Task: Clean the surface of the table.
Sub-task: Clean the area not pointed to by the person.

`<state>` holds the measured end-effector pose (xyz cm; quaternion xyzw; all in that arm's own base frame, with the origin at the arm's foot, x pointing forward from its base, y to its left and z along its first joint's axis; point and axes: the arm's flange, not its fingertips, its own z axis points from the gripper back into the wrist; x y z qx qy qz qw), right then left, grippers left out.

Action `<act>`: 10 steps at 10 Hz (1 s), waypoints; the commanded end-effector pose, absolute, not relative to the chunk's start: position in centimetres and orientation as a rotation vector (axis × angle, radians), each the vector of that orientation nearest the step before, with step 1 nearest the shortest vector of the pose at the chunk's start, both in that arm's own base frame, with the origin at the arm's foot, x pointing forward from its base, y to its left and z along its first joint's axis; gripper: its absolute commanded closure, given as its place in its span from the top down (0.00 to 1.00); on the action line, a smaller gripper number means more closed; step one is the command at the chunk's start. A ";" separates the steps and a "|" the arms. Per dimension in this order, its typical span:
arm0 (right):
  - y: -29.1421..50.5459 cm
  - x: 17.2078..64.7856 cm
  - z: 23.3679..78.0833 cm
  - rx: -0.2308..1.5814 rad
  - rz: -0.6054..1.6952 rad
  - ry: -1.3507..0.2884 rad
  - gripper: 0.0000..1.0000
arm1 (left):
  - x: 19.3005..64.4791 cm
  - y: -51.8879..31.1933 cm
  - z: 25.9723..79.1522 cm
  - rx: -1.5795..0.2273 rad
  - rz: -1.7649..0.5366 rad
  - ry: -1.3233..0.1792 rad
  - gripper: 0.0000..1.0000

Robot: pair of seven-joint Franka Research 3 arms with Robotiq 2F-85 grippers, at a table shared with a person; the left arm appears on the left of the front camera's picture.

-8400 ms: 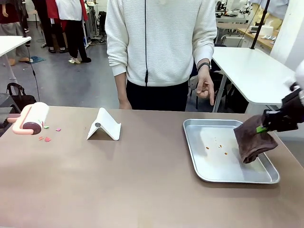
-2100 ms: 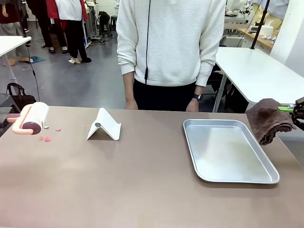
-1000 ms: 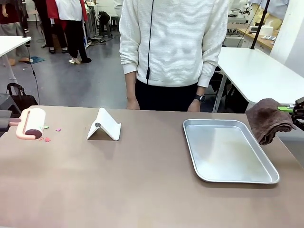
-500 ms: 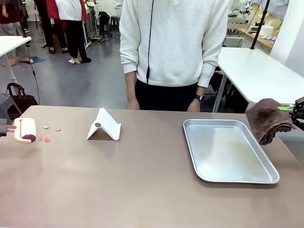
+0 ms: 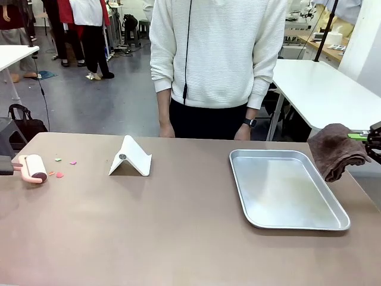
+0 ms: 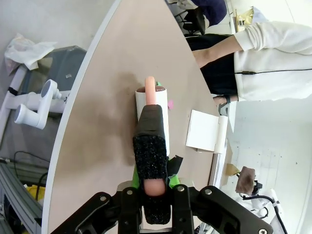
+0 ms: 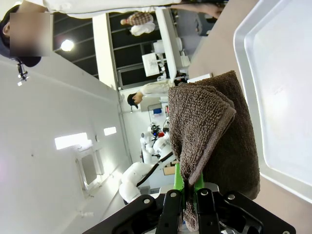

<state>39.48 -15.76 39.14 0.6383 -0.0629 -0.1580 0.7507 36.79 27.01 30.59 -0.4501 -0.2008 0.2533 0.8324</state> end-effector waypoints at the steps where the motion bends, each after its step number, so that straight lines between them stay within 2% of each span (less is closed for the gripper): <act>1: -15.8 39.6 39.6 1.400 -0.334 -0.140 0.08 | 37.4 27.6 30.5 -0.953 0.564 -0.404 0.22; 5: -15.8 39.6 39.6 1.400 -0.334 -0.140 0.08 | 37.3 26.8 29.0 -0.889 0.525 -0.361 0.22; 10: -15.8 39.6 39.6 1.400 -0.334 -0.140 0.08 | 40.7 23.2 28.6 -0.904 0.526 -0.321 0.22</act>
